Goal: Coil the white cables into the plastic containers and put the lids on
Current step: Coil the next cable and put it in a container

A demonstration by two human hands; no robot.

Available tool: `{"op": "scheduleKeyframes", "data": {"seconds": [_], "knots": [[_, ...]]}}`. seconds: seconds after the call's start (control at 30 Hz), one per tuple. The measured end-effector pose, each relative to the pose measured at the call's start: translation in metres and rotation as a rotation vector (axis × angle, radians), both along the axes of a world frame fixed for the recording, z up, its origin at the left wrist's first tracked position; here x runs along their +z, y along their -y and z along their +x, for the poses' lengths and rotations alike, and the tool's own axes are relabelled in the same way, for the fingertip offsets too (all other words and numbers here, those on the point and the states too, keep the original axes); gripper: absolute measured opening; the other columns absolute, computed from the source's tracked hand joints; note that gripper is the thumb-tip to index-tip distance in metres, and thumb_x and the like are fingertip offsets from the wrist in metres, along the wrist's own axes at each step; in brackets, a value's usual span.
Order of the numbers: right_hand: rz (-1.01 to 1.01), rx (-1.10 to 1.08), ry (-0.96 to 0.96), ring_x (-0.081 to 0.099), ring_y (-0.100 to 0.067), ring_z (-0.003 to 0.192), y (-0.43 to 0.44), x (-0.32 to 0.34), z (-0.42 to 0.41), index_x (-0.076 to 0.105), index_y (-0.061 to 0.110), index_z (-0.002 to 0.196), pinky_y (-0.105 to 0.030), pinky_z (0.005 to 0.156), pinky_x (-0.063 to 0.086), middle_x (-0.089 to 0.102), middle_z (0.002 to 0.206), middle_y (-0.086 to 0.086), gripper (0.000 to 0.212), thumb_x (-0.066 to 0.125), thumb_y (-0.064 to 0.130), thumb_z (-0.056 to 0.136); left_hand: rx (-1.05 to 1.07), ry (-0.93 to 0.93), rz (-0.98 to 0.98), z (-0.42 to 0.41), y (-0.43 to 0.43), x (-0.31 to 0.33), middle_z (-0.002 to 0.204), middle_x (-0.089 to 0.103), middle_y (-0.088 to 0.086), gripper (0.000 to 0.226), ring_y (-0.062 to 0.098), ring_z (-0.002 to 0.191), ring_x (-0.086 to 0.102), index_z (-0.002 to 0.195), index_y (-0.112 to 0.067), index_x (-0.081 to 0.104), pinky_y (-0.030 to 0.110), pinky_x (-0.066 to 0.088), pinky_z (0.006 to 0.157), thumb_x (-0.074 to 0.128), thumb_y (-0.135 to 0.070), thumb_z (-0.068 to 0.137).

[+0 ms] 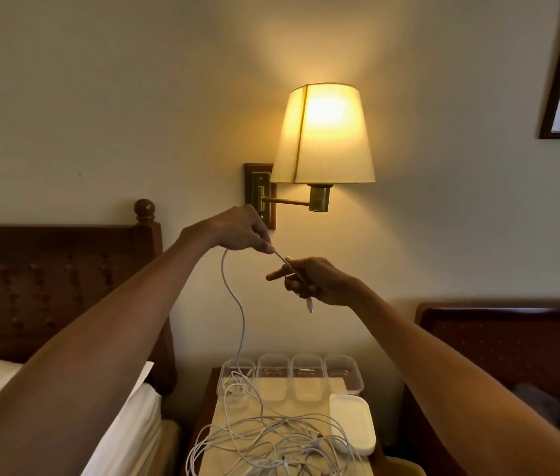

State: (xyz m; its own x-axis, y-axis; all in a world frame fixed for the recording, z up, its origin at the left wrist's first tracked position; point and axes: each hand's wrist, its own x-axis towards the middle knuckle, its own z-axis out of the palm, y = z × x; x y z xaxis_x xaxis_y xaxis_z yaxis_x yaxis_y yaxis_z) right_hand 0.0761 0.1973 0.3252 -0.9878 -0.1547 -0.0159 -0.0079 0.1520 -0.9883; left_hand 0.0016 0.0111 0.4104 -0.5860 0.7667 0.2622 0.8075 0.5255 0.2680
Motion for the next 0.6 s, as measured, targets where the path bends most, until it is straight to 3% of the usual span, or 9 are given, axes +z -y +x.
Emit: {"op": "scheduleKeyframes", "data": {"seconds": [0.23,0.43,0.6], "knots": [[-0.358,0.203,0.104,0.027,-0.007,0.039,-0.011,0.008,0.010,0.057,0.000,0.118,-0.015,0.038,0.029,0.039,0.057,0.004,0.041,0.027,0.026,0.106,0.035,0.034,0.323,-0.018,0.004,-0.042,0.078,0.063,-0.002,0.019,0.015,0.071,0.053,0.098,-0.014,0.077,0.026,0.039,0.059,0.070,-0.030,0.089],[-0.631,0.271,0.106,0.036,-0.007,0.036,-0.015,0.026,0.008,0.054,0.003,0.114,-0.014,0.034,0.028,0.047,0.060,0.003,0.035,0.029,0.026,0.106,0.067,0.229,0.390,-0.019,-0.007,-0.068,0.067,0.054,0.003,0.025,0.018,0.055,0.041,0.099,-0.020,0.072,0.031,0.035,0.050,0.047,-0.026,0.104],[-0.725,0.257,0.128,0.045,-0.006,0.036,-0.013,0.028,0.006,0.047,0.003,0.125,-0.011,0.032,0.032,0.060,0.069,-0.003,0.036,0.030,0.027,0.106,0.131,0.199,0.373,-0.009,-0.017,-0.071,0.067,0.056,-0.002,0.034,0.015,0.057,0.045,0.097,-0.020,0.071,0.032,0.039,0.055,0.041,-0.034,0.105]]}}
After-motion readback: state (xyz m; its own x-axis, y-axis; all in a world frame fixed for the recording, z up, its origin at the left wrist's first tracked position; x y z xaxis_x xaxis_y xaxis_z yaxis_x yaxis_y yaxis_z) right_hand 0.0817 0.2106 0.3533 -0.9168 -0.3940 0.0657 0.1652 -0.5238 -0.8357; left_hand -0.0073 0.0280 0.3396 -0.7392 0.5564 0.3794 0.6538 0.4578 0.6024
